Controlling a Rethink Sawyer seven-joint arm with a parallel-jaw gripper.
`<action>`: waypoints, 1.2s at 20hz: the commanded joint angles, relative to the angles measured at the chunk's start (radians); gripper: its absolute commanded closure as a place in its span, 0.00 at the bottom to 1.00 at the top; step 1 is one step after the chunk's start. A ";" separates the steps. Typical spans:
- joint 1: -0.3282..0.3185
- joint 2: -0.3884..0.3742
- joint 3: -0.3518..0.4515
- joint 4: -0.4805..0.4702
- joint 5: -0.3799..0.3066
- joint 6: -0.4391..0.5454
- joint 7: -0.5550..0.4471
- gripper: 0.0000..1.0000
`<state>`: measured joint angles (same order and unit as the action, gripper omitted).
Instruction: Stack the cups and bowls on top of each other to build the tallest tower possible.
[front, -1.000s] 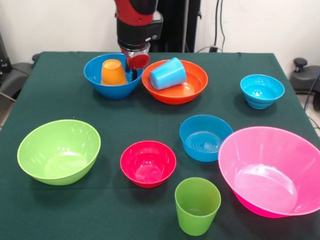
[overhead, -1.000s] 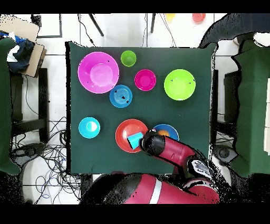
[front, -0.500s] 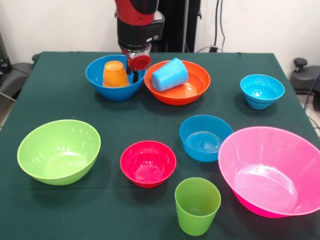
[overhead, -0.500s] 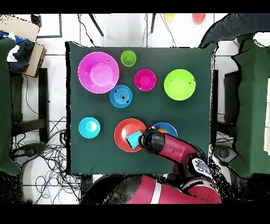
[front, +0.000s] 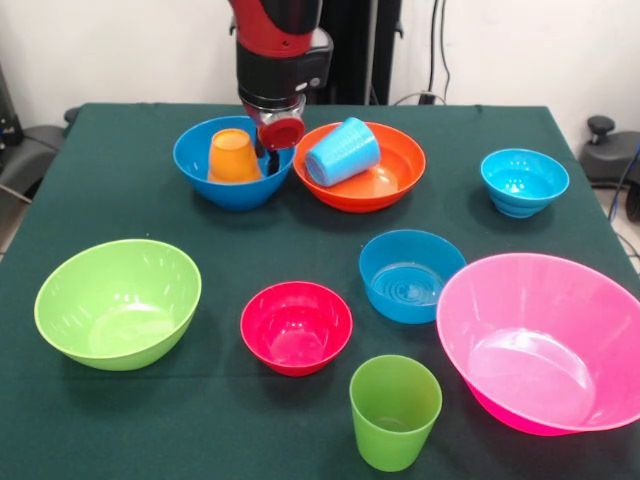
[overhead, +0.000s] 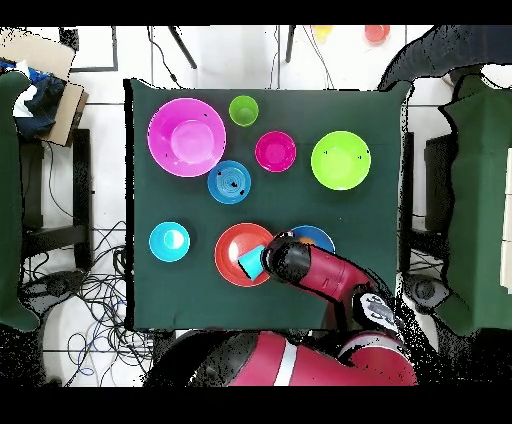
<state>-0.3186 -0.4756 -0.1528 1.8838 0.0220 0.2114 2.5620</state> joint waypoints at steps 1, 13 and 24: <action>0.016 -0.019 0.138 -0.053 0.052 0.116 0.057 0.00; -0.023 -0.265 0.196 0.036 0.092 0.458 0.003 0.00; -0.019 -0.356 0.195 0.075 0.148 0.584 0.008 0.00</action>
<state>-0.3420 -0.7805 -0.0517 1.8945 0.1327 0.6864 2.5620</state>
